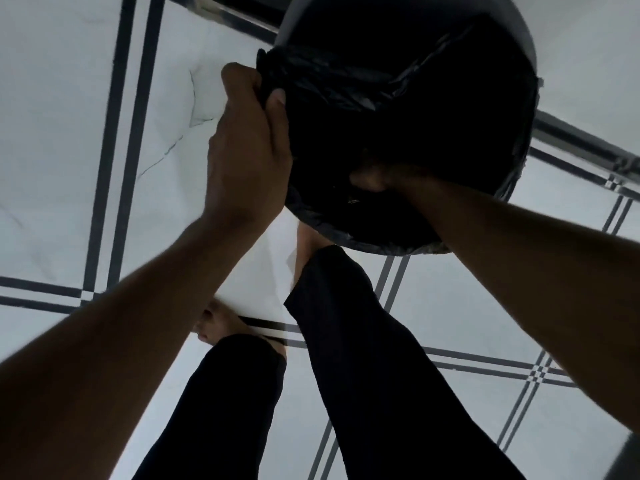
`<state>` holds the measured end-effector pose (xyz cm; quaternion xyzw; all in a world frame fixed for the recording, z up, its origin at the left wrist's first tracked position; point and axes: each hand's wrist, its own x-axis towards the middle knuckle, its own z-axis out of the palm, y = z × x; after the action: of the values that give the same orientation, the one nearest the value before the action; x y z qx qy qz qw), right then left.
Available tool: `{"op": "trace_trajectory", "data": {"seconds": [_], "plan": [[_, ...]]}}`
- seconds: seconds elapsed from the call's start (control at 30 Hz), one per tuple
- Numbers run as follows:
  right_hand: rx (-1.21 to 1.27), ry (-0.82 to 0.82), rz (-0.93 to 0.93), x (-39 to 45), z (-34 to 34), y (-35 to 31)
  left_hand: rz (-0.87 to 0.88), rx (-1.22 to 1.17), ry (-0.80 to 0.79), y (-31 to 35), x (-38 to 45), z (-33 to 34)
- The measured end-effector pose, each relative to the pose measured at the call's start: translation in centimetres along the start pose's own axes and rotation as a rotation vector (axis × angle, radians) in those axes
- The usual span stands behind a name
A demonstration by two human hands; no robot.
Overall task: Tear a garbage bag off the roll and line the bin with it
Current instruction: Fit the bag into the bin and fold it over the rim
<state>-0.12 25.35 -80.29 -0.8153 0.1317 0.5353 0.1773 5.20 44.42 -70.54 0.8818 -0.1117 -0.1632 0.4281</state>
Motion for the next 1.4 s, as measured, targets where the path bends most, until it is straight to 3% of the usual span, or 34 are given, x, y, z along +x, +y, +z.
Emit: {"op": "trace_trajectory", "data": {"seconds": [0.2,0.3,0.43,0.53,0.63,0.83,0.97,1.1,1.23,1.4], "plan": [[0.214,0.202,-0.007,-7.8,-3.1,1.4,-0.226,-0.034,-0.14,1.8,0.0,-1.9],[0.341,0.452,-0.064,-10.6,-4.1,2.1,-0.272,-0.053,-0.053,2.8,-0.3,-3.0],[0.492,0.966,-0.106,-14.0,-6.0,1.9,-0.125,-0.047,0.133,5.7,0.3,-4.9],[0.461,1.114,-0.077,-15.1,-7.3,1.9,0.039,0.213,-0.042,7.0,1.3,-4.7],[0.419,1.125,-0.006,-14.1,-8.7,2.6,0.104,0.307,-0.192,7.5,2.5,-3.9],[0.066,1.117,-0.055,-12.8,-8.6,2.2,0.228,0.419,-0.28,7.5,5.1,-3.0],[0.057,1.119,-0.129,-12.3,-8.9,2.0,0.303,0.424,-0.278,6.8,6.9,-3.2],[0.187,1.16,-0.071,-12.2,-9.5,2.5,0.429,0.408,-0.23,6.6,9.2,-3.9],[0.269,1.234,-0.04,-12.6,-9.3,3.0,0.152,0.106,-0.209,6.9,10.9,-3.6],[0.394,1.262,0.188,-12.8,-8.9,5.2,-0.098,0.015,-0.071,7.1,12.2,-2.0]]}}
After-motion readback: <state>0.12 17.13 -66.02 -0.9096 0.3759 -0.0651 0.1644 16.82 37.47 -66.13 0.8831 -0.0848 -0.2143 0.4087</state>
